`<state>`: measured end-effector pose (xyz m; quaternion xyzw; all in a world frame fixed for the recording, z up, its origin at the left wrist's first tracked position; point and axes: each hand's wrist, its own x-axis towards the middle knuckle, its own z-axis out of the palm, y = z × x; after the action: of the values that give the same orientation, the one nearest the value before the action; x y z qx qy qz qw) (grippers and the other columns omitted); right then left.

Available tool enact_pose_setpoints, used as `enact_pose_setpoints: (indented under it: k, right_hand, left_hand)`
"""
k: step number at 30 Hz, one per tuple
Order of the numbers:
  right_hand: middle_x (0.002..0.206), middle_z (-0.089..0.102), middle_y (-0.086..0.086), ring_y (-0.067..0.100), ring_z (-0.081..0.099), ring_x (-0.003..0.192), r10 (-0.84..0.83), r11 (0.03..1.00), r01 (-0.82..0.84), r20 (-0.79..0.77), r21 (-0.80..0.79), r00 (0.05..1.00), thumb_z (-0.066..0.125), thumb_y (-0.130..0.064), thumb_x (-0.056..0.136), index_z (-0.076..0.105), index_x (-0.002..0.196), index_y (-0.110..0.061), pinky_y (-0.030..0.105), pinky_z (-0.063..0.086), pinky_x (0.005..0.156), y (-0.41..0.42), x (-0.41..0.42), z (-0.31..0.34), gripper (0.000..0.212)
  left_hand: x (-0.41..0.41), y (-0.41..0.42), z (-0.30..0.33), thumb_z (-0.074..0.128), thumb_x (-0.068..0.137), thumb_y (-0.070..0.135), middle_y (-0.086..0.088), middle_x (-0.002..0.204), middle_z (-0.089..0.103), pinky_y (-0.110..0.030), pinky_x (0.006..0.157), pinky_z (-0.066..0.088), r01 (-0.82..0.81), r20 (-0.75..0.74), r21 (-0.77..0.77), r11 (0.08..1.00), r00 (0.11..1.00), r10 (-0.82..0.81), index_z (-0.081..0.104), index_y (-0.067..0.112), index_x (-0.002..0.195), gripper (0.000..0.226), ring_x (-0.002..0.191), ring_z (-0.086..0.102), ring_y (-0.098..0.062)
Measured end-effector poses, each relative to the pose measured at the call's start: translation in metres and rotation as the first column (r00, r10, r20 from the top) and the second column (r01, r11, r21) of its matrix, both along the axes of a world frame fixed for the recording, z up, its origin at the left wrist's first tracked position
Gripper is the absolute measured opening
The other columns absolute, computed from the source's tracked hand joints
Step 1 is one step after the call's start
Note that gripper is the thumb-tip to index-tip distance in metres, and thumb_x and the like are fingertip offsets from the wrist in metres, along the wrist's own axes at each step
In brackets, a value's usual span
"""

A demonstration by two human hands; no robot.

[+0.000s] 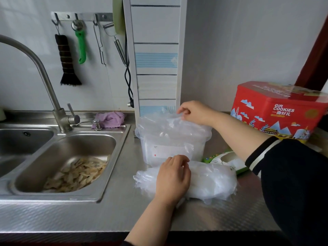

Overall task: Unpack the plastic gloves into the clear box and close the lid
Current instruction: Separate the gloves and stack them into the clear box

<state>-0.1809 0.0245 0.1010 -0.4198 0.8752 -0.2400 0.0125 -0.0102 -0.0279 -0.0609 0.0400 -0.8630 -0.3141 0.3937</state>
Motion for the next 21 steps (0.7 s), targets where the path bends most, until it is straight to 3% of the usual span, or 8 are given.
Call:
enact_pose_setpoints:
  k: [3, 7, 9, 12, 15, 16, 18, 21]
  right_hand:
    - [0.097, 0.065, 0.018, 0.016, 0.053, 0.078, -0.005, 0.973, 0.025, 0.087, -0.231, 0.996, 0.064, -0.009, 0.09, 0.059, 0.104, -0.014, 0.02, 0.043, 0.065, -0.007, -0.003, 0.008, 0.015]
    - [0.075, 0.053, -0.001, 0.013, 0.047, 0.067, -0.062, 0.965, 0.075, 0.057, -0.251, 0.996, 0.056, -0.007, 0.09, 0.05, 0.088, -0.019, 0.026, 0.038, 0.064, -0.028, 0.0, -0.004, 0.013]
    - [0.08, 0.056, -0.002, 0.02, 0.054, 0.076, -0.065, 0.983, 0.069, 0.034, -0.169, 0.997, 0.052, -0.008, 0.09, 0.05, 0.082, -0.022, 0.031, 0.045, 0.071, -0.037, -0.002, -0.019, 0.016]
    - [0.11, 0.058, 0.003, 0.026, 0.052, 0.106, -0.088, 0.989, 0.107, -0.172, 0.105, 0.981, 0.046, -0.016, 0.093, 0.057, 0.098, -0.022, 0.038, 0.045, 0.09, -0.038, 0.0, -0.031, 0.013]
    - [0.122, 0.05, 0.007, 0.027, 0.042, 0.115, -0.159, 0.977, 0.201, -0.4, 0.065, 0.903, 0.046, -0.022, 0.097, 0.058, 0.113, -0.021, 0.034, 0.035, 0.093, -0.035, 0.008, -0.014, 0.021]
    - [0.124, 0.049, 0.007, 0.026, 0.044, 0.115, -0.153, 0.977, 0.199, -0.392, 0.079, 0.907, 0.048, -0.027, 0.097, 0.057, 0.118, -0.022, 0.033, 0.036, 0.091, -0.032, 0.012, -0.004, 0.023]
    - [0.133, 0.048, 0.005, 0.022, 0.049, 0.113, -0.062, 0.952, 0.112, -0.177, 0.286, 0.982, 0.058, -0.044, 0.091, 0.049, 0.132, -0.027, 0.029, 0.04, 0.089, -0.027, 0.016, 0.014, 0.045]
    - [0.153, 0.029, -0.001, 0.024, 0.044, 0.128, -0.066, 0.797, -0.003, 0.092, 0.605, 0.994, 0.063, -0.063, 0.08, 0.021, 0.149, -0.036, 0.039, 0.048, 0.097, -0.03, 0.023, 0.019, 0.086]
  left_hand:
    - [-0.001, -0.001, 0.001, 0.046, 0.085, 0.024, 0.01, 0.09, 0.063, -0.027, 0.073, 0.042, -0.003, 0.022, 0.014, 1.0, 1.0, 0.003, 0.058, 0.02, 0.097, 0.017, 0.084, 0.055, -0.013]
    - [-0.001, -0.001, 0.001, 0.045, 0.084, 0.025, 0.009, 0.089, 0.063, -0.025, 0.072, 0.041, -0.009, 0.035, 0.017, 1.0, 0.999, 0.008, 0.059, 0.02, 0.095, 0.018, 0.083, 0.055, -0.013]
    - [0.0, -0.001, 0.001, 0.045, 0.084, 0.024, 0.009, 0.089, 0.063, -0.026, 0.072, 0.041, -0.007, 0.044, 0.031, 0.999, 0.999, 0.006, 0.059, 0.02, 0.095, 0.018, 0.084, 0.055, -0.014]
    - [0.0, -0.002, 0.0, 0.047, 0.085, 0.023, 0.009, 0.091, 0.063, -0.028, 0.073, 0.042, -0.001, 0.051, 0.048, 0.999, 0.999, -0.002, 0.059, 0.02, 0.096, 0.016, 0.085, 0.055, -0.015]
    - [0.0, -0.002, 0.0, 0.044, 0.085, 0.026, 0.01, 0.091, 0.063, -0.028, 0.074, 0.043, 0.003, 0.041, 0.048, 0.999, 0.999, -0.005, 0.059, 0.02, 0.096, 0.019, 0.086, 0.055, -0.014]
    - [-0.001, -0.002, 0.001, 0.044, 0.085, 0.026, 0.01, 0.091, 0.063, -0.028, 0.073, 0.043, 0.004, 0.035, 0.04, 0.999, 0.999, -0.006, 0.059, 0.02, 0.096, 0.019, 0.086, 0.055, -0.014]
    - [-0.001, -0.002, 0.001, 0.044, 0.085, 0.026, 0.009, 0.091, 0.063, -0.029, 0.073, 0.043, 0.008, 0.025, 0.032, 0.999, 1.0, -0.009, 0.059, 0.019, 0.096, 0.019, 0.086, 0.055, -0.014]
    - [-0.002, -0.003, 0.0, 0.044, 0.084, 0.025, 0.008, 0.092, 0.063, -0.03, 0.074, 0.044, 0.006, 0.024, 0.026, 1.0, 1.0, -0.006, 0.059, 0.019, 0.096, 0.02, 0.086, 0.055, -0.015]
